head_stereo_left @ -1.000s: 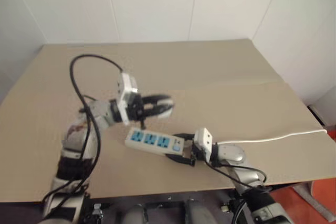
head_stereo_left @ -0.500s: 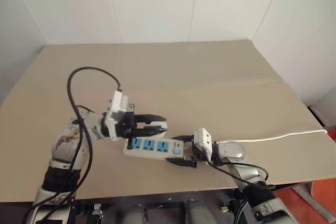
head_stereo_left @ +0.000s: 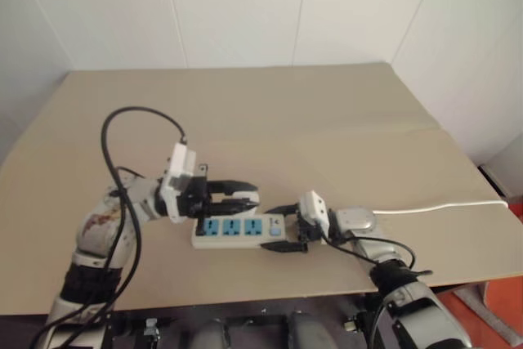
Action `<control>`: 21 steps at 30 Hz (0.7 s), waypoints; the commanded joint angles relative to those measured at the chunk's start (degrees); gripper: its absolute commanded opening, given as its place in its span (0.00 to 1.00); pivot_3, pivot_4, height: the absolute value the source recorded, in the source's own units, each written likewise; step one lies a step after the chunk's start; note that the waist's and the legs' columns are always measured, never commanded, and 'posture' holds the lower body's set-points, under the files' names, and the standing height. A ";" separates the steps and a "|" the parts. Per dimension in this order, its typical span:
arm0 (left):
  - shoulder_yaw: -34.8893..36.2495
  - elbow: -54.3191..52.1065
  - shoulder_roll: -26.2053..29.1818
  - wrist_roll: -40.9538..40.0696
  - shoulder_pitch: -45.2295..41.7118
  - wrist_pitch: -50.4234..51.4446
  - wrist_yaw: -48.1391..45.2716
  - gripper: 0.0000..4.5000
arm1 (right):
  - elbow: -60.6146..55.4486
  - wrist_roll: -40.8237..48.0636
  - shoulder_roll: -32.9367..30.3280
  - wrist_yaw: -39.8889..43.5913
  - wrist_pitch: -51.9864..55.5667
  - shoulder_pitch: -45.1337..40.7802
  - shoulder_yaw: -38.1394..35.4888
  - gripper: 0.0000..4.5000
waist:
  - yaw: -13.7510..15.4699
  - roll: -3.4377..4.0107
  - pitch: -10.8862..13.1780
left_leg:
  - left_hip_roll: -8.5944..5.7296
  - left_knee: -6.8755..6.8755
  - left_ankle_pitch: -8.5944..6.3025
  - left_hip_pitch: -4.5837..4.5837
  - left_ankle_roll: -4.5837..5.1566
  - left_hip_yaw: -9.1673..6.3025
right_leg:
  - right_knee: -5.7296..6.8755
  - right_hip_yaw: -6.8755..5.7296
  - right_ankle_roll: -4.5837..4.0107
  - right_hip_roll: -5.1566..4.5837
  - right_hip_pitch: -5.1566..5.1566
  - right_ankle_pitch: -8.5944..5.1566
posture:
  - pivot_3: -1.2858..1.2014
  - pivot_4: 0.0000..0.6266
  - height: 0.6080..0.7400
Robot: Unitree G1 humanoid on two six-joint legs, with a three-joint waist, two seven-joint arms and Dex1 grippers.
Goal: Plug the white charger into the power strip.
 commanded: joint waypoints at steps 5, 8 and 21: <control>0.28 1.33 -6.45 -3.58 1.04 -1.84 1.84 0.24 | 2.44 -3.76 -0.72 -1.15 -0.04 1.30 0.94 0.76 | 0.02 0.01 -0.01 | 0.00 0.00 0.00 0.02 0.00 0.00 | -0.01 0.00 0.00 0.00 0.04 0.00 | 0.52 0.24 1.00; -3.18 6.82 -6.55 0.44 1.13 -5.41 -2.59 0.24 | 2.52 -3.79 -0.61 -1.43 0.15 1.24 0.99 0.76 | 0.03 0.07 -0.05 | 0.00 -0.01 0.00 0.06 0.00 0.00 | 0.00 0.00 0.00 0.02 0.04 0.00 | 0.52 0.24 1.00; -5.79 13.25 -8.06 4.25 0.39 -11.19 -7.18 0.24 | 1.36 -3.49 -1.02 -1.46 1.16 1.91 0.89 0.76 | 0.04 0.07 -0.05 | 0.00 -0.01 0.00 0.04 0.00 0.02 | -0.05 0.01 -0.01 0.03 0.05 0.01 | 0.52 0.24 1.00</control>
